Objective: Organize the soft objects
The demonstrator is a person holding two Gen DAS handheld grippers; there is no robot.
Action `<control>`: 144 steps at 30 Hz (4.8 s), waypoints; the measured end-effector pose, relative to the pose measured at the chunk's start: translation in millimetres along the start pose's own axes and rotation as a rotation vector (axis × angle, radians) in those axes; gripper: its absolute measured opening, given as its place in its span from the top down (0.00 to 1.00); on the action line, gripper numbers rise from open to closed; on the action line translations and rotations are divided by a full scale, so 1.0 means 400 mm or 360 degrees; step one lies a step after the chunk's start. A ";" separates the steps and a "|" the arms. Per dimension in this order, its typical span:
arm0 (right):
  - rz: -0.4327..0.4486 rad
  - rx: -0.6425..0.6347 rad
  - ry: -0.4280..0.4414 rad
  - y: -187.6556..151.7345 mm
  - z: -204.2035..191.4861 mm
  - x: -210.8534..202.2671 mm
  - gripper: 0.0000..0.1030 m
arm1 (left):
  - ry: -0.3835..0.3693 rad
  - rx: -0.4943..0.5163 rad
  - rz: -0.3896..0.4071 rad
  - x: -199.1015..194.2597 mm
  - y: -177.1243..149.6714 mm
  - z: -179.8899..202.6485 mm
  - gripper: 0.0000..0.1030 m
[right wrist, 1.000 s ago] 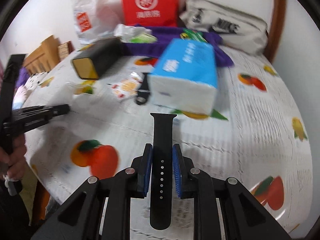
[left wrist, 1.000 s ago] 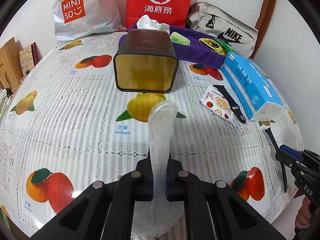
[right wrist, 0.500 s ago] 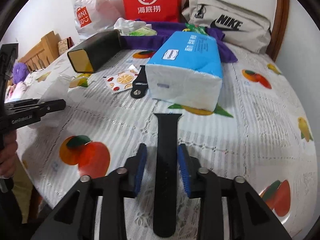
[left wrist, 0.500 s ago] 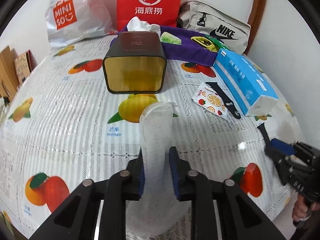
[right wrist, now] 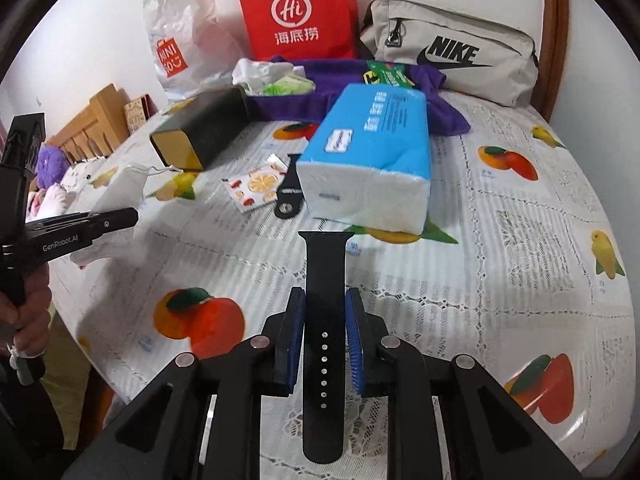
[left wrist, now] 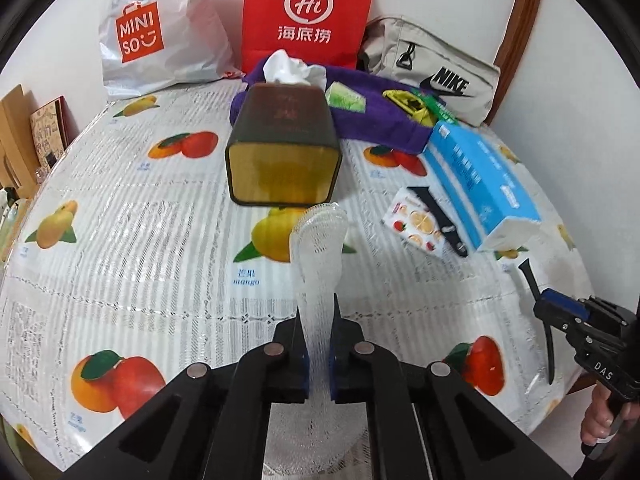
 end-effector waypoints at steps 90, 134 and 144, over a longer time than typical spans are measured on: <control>-0.0178 -0.0064 0.0069 0.701 0.029 0.456 0.80 | -0.0287 -0.0026 -0.0184 0.358 0.609 -0.022 0.94; 0.0092 -0.0001 0.0171 0.674 -0.006 0.183 0.47 | -0.0075 -0.0005 -0.0062 0.220 0.608 -0.032 0.44; 0.0098 0.0039 0.0216 0.498 -0.040 0.044 0.47 | -0.0037 0.0095 -0.0094 0.094 0.455 0.004 0.44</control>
Point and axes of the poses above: each gripper's, at about its wrist camera, not at the fingertips, and x roughly the way its jaws point, z to its right, y to its top, the point moved 10 cm from there along x, roughly the way its jaws point, and after that the axes turned 8 degrees about x, right-handed, at the moved point
